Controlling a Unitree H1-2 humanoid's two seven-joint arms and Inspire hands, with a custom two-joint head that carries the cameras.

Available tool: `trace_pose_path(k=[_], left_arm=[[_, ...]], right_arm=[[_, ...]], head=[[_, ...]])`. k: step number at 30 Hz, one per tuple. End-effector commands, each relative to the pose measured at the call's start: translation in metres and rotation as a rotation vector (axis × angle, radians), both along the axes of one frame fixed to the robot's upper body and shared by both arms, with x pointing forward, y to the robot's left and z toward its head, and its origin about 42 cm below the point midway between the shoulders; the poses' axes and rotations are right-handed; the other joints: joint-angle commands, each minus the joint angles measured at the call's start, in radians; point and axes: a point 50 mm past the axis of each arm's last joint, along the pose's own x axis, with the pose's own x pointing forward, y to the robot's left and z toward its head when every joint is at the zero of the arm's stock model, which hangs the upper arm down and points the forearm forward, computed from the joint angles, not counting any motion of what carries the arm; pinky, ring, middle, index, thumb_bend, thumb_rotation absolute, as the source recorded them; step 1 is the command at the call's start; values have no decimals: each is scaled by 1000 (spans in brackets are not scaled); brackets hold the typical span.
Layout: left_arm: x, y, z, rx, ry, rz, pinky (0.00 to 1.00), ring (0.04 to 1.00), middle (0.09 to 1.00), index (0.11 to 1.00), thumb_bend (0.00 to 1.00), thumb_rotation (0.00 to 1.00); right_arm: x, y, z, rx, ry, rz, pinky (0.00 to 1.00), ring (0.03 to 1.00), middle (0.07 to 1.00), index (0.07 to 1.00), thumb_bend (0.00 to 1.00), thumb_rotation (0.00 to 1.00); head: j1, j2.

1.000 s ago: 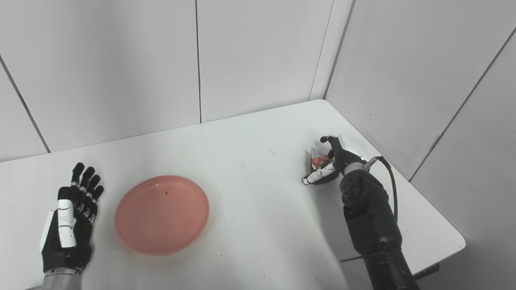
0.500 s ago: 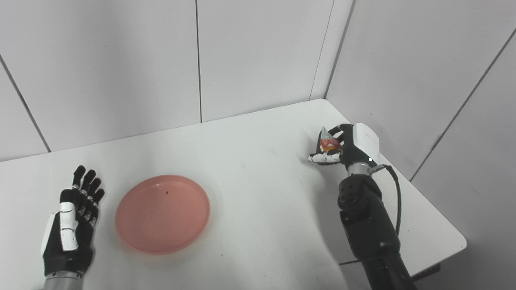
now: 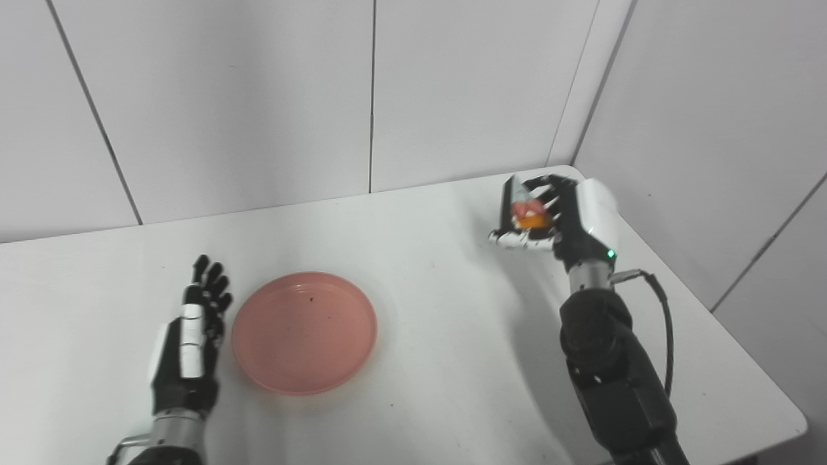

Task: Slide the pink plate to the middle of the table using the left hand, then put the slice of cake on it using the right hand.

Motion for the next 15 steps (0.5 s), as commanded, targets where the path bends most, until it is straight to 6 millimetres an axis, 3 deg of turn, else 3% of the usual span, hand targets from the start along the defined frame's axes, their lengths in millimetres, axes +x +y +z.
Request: trace_pose_path(k=[1,6,9,11,15], left_arm=[[-16,-8,-33,-2,75,11,1000,1000,1000,998,687,1000],[-15,-19,-35,7,76,9,1000,1000,1000,1000,705,1000],[-15,-24,-35,10,70,8,1000,1000,1000,1000,707,1000],[-15,-27,-34,17,57,14,1000,1000,1000,1000,684,1000],[-15,-33,-33,21,42,27,1000,1000,1000,1000,656,1000]], right_arm=[[-1,14,18,-10,-71,118,219,286,439,508,516,0],[-5,44,17,-27,-78,272,213,283,450,510,517,0],[-9,62,18,-31,-87,344,163,234,400,510,513,0],[-11,77,19,-18,-84,405,107,165,451,487,520,0],[-14,109,27,-41,-84,512,125,196,390,494,513,0]], head=[[35,1],[94,1],[130,5],[145,10],[174,19]])
